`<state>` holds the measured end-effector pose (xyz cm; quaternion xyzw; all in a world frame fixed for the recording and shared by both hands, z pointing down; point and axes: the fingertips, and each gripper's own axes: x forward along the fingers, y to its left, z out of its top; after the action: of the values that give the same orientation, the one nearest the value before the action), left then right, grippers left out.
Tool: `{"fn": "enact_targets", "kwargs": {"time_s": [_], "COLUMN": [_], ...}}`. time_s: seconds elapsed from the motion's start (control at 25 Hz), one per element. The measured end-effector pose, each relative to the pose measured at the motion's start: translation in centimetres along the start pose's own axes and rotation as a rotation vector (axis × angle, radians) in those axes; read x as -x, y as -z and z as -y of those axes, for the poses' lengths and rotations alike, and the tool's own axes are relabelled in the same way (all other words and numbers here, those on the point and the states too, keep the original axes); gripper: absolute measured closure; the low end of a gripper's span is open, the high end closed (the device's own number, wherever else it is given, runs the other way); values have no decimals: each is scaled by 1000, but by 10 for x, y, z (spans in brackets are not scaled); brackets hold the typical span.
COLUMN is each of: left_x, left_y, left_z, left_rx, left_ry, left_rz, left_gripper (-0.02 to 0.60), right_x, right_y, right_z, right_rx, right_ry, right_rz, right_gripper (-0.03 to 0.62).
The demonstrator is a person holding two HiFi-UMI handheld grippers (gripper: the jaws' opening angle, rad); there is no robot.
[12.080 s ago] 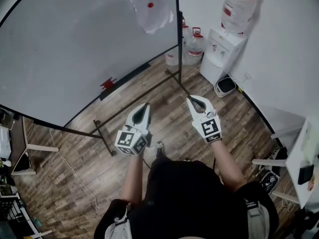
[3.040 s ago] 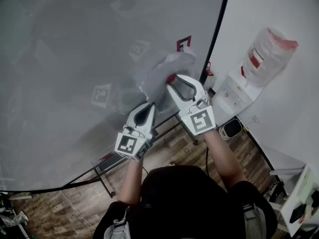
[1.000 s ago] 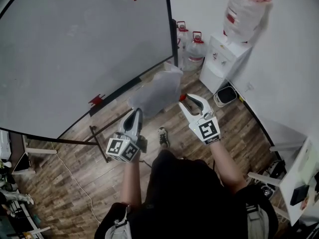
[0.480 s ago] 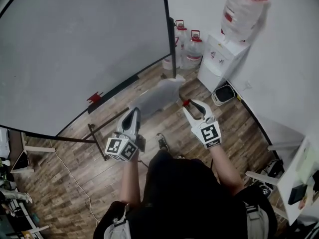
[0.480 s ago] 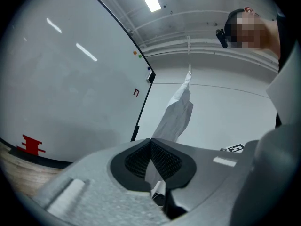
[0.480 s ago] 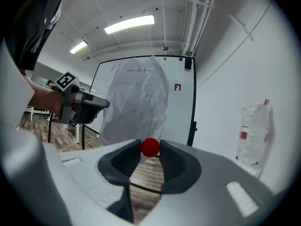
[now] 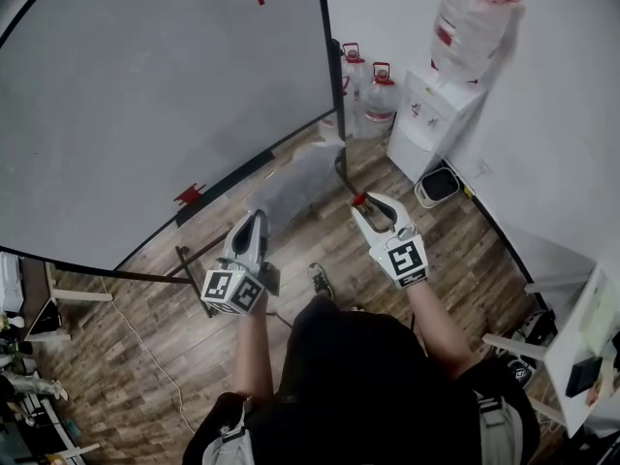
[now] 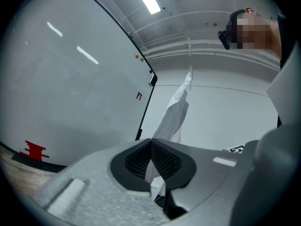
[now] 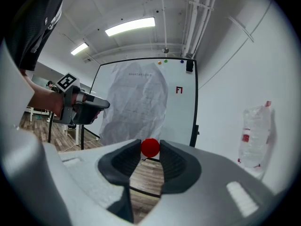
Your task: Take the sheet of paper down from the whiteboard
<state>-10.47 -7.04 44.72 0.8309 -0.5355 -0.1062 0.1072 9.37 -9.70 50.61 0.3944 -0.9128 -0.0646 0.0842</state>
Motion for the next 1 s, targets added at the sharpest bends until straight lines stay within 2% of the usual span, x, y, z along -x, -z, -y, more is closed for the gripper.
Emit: {"fn": "enact_targets", "kwargs": {"time_s": [1.0], "left_x": [12], "left_y": [-2], "left_z": [3], "left_rx": [26], "left_ry": [-9], "left_rz": [30], "left_gripper": [572], "right_x": [8], "right_y": [-4], "right_z": [-3], "right_rx": [25], "right_ry": [-5], "right_rz": [-5], "right_gripper": [464]}}
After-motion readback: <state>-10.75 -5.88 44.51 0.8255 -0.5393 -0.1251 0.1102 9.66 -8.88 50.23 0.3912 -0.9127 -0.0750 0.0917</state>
